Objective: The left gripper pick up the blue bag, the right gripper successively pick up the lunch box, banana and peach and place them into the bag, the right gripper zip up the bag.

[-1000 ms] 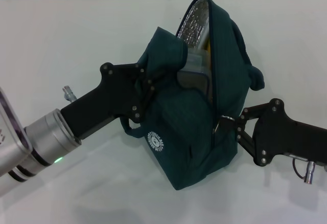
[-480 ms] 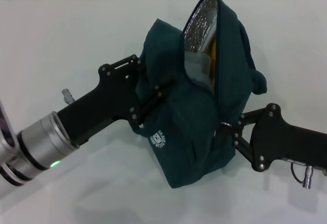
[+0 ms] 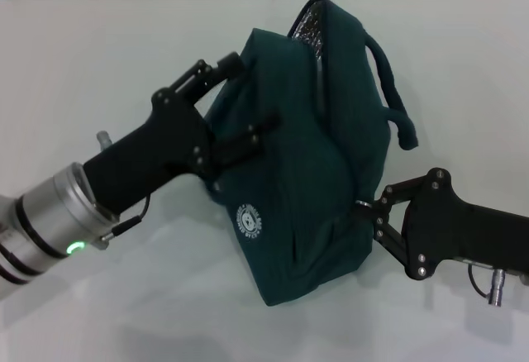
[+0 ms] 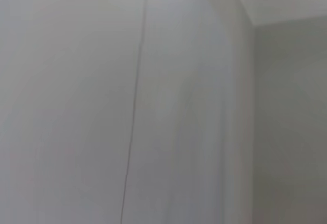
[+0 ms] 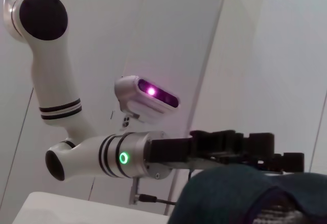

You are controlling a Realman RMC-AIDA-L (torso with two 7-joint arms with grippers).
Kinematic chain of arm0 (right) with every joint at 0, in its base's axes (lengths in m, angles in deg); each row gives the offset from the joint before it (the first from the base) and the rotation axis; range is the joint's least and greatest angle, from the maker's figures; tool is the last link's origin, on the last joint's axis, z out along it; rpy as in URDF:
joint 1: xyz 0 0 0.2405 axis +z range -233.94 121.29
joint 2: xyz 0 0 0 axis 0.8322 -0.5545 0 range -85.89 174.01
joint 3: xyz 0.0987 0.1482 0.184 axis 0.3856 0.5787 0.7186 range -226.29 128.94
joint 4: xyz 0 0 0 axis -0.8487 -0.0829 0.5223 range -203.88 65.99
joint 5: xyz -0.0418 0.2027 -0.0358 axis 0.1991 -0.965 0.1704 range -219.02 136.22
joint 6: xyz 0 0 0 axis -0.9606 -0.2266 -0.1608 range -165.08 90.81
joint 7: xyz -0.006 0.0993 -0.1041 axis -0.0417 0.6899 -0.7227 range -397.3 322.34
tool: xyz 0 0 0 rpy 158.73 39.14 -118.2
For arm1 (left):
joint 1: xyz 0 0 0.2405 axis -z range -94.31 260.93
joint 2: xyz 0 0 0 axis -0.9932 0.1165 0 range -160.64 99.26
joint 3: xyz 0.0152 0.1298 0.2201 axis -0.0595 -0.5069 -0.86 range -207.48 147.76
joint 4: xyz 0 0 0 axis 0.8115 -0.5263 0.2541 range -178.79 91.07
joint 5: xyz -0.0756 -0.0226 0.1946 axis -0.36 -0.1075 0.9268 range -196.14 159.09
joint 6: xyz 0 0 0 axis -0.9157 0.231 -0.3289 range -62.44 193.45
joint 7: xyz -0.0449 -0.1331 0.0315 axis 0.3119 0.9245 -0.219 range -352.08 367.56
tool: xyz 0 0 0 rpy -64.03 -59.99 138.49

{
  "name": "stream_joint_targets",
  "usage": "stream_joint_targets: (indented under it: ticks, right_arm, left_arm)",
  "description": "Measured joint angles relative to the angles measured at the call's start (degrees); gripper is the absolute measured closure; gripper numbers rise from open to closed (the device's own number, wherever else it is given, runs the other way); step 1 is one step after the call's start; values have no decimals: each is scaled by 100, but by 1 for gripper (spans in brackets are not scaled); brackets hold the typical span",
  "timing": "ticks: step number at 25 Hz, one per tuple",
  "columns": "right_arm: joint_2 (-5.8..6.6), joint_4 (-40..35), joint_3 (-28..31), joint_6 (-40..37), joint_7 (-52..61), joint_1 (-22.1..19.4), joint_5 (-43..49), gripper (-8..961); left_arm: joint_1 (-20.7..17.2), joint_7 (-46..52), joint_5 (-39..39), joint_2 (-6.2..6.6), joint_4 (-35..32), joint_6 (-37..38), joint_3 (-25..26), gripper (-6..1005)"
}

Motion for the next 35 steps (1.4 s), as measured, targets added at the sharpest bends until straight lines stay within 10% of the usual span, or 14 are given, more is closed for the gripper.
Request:
stream_joint_targets:
  ticks: [9,22,35]
  right_arm:
    - [0,-142,-221,-25,-11,31,-4,939]
    - [0,-220,-313,-69,-447,177,-818,939]
    - [0,-222,-1295,370,-449,554,-1797,939]
  left_arm:
    - [-156,438,-241,38,-309,111,-16,121]
    - [-1524,-1072,546,-5,-547,702,-62,117]
    - [-1055,-1239,394,-22,146,85,-657,120]
